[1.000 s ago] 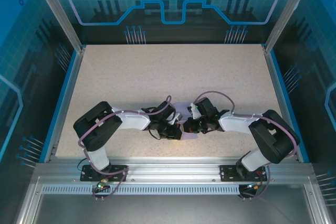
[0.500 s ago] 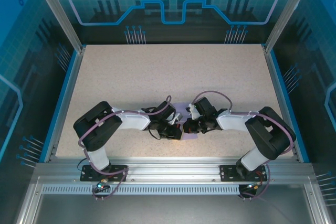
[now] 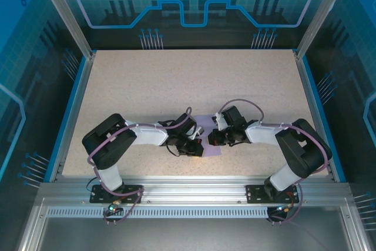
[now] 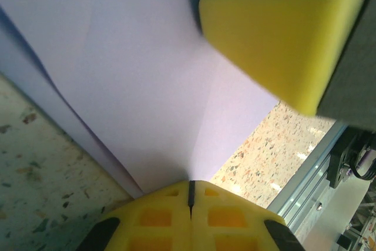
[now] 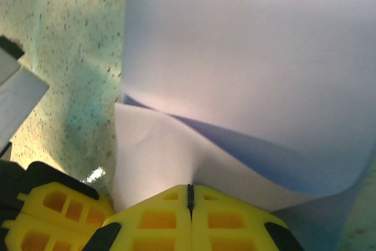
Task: Fold a paper plane with a square sheet of paper (fold left side to right side)
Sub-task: Fold the triangle a second time at the center of the table.
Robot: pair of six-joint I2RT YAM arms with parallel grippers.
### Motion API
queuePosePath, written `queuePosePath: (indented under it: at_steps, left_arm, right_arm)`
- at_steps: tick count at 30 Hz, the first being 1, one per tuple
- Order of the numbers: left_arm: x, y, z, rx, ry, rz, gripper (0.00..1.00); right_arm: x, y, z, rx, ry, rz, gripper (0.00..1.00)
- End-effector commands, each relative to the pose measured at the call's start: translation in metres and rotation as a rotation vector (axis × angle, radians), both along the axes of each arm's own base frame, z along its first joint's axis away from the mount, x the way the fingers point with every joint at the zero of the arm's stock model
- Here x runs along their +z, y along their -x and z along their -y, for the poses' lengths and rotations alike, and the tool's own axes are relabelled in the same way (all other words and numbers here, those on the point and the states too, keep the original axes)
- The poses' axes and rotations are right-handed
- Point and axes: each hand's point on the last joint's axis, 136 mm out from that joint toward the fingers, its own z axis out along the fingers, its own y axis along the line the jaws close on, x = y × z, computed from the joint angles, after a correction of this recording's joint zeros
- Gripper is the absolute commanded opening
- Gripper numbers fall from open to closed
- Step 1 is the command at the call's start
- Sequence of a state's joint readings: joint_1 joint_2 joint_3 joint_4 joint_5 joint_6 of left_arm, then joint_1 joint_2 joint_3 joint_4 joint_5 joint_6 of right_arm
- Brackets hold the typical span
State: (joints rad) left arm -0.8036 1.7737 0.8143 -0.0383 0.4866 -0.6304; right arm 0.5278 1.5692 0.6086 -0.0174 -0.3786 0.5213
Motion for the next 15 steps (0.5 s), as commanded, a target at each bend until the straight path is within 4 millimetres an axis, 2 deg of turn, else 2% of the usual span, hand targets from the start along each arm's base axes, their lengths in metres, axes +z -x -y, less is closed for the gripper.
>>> queuePosePath:
  at_steps: [1, 13, 15]
  left_arm:
    - [-0.03, 0.022, -0.026, 0.012, -0.136, -0.07, 0.0]
    - [-0.03, 0.022, -0.026, 0.013, -0.133, -0.068, 0.0]
    - [-0.029, 0.021, -0.026, 0.013, -0.131, -0.065, 0.0]
  right_arm:
    - [-0.002, -0.007, 0.009, -0.002, 0.01, 0.016, 0.0]
    - [-0.001, -0.03, 0.031, -0.062, -0.03, 0.018, 0.0]
    - [0.004, -0.034, 0.032, -0.068, -0.047, 0.025, 0.0]
